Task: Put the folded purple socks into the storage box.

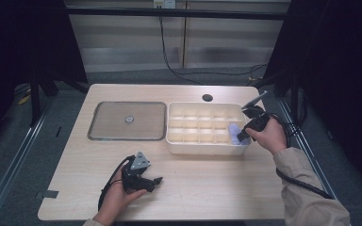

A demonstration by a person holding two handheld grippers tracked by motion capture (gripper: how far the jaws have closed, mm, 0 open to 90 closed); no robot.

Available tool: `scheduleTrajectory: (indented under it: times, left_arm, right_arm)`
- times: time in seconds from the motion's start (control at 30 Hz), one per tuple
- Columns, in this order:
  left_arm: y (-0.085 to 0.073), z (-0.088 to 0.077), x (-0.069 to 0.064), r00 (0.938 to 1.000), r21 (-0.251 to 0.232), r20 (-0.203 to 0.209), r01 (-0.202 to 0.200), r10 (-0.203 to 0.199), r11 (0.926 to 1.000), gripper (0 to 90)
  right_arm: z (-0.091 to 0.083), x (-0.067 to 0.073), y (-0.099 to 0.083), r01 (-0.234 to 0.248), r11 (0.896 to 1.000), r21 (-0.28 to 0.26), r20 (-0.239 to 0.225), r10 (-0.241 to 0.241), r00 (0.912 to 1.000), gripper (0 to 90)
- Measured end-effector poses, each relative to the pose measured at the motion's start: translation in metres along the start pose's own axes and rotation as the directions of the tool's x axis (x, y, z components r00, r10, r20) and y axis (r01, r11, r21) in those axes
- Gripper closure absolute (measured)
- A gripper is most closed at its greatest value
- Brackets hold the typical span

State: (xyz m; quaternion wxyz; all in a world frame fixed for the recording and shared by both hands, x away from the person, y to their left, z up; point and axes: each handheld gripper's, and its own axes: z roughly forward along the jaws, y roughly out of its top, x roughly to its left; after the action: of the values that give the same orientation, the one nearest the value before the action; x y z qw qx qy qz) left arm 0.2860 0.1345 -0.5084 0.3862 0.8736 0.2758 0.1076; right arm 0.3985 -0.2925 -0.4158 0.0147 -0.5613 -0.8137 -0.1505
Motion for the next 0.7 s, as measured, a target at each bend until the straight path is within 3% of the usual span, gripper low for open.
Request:
scheduleTrajectory:
  times: [0.7]
  left_arm:
    - [0.000,0.001,0.000,1.0000,0.001,0.003,0.005,-0.005,1.0000,20.0]
  right_arm:
    - [0.013,0.007,-0.003,0.012,1.000,0.029,0.032,-0.013,0.9994,73.3]
